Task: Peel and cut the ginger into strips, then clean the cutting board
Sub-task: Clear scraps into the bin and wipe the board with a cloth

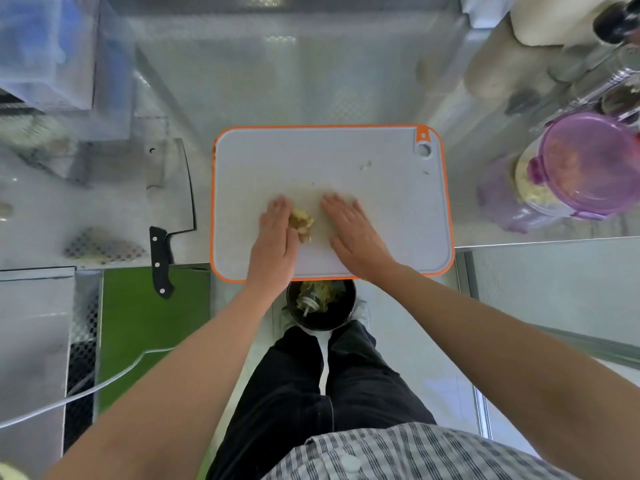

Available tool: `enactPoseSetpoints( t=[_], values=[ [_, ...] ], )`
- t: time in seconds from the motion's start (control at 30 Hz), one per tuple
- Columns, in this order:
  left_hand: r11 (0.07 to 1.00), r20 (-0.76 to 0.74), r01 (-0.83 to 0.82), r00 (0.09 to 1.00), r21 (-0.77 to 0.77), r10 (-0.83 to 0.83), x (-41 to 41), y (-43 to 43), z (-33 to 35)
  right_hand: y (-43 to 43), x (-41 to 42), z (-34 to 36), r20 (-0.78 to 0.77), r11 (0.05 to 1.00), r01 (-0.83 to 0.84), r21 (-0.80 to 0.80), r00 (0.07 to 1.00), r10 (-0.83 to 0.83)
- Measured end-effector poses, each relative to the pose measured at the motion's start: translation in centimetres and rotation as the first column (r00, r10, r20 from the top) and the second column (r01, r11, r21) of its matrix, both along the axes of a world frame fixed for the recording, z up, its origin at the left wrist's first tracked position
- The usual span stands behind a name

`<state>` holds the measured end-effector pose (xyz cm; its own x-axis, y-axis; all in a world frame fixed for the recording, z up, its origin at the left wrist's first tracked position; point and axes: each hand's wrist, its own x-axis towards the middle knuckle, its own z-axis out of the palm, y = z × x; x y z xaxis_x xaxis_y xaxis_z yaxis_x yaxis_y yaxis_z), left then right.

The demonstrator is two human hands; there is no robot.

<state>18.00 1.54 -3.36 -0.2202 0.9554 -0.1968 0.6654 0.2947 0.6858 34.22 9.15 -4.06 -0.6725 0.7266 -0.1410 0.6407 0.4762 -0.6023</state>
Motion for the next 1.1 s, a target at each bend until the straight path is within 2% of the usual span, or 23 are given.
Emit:
enactPoseSetpoints(
  t=[0.07,0.17,0.2,0.27,0.37,0.5,0.8,0.9,0.97,1.03,1.1],
  values=[
    [0.997,-0.001,-0.011,1.0,0.075,0.011,0.4,-0.6,0.5,0.3,-0.2,0.2,-0.076,1.0,-0.003,-0.012,0.997,0.002],
    [0.985,-0.216,-0.144,0.963,0.098,0.163,-0.6,-0.4,0.0,2.1,-1.6,0.6,-0.014,1.0,0.023,0.011,1.0,-0.023],
    [0.98,-0.265,-0.188,0.944,0.065,0.199,-1.0,-0.3,0.0,2.4,-2.3,0.6,0.034,1.0,-0.031,-0.002,0.999,0.031],
    [0.987,-0.33,-0.157,0.931,0.018,0.154,-1.5,-0.5,0.2,2.3,-3.4,0.5,0.105,0.983,-0.181,-0.023,0.978,0.182],
    [0.993,-0.392,-0.116,0.914,-0.001,0.107,-1.3,-1.7,0.4,0.8,-3.4,0.2,0.05,0.956,-0.293,-0.008,0.955,0.293],
    [0.987,-0.368,-0.158,0.919,-0.011,0.143,-0.5,-2.8,0.8,-1.1,-1.6,0.1,-0.032,0.947,-0.317,-0.044,0.948,0.316],
    [0.998,-0.315,-0.069,0.947,-0.01,0.062,1.0,-4.1,1.1,-3.7,1.7,1.5,-0.066,0.951,-0.304,0.051,0.949,0.307],
    [1.0,-0.272,-0.006,0.962,0.002,0.006,2.3,-4.9,1.2,-4.8,2.7,2.2,-0.082,0.96,-0.277,0.032,0.957,0.279],
    [0.998,-0.209,0.054,0.977,0.015,-0.049,3.0,-5.5,1.2,-5.0,3.0,2.7,-0.111,0.977,-0.212,0.013,0.971,0.212],
    [0.995,-0.153,0.092,0.984,0.034,-0.086,3.2,-5.8,1.4,-4.7,3.0,2.7,-0.163,0.996,-0.075,0.042,0.983,0.08],
    [0.995,-0.168,0.081,0.983,0.052,-0.072,2.9,-5.6,1.6,-4.1,2.8,2.4,-0.159,0.997,0.045,0.059,0.987,-0.035]
  ],
)
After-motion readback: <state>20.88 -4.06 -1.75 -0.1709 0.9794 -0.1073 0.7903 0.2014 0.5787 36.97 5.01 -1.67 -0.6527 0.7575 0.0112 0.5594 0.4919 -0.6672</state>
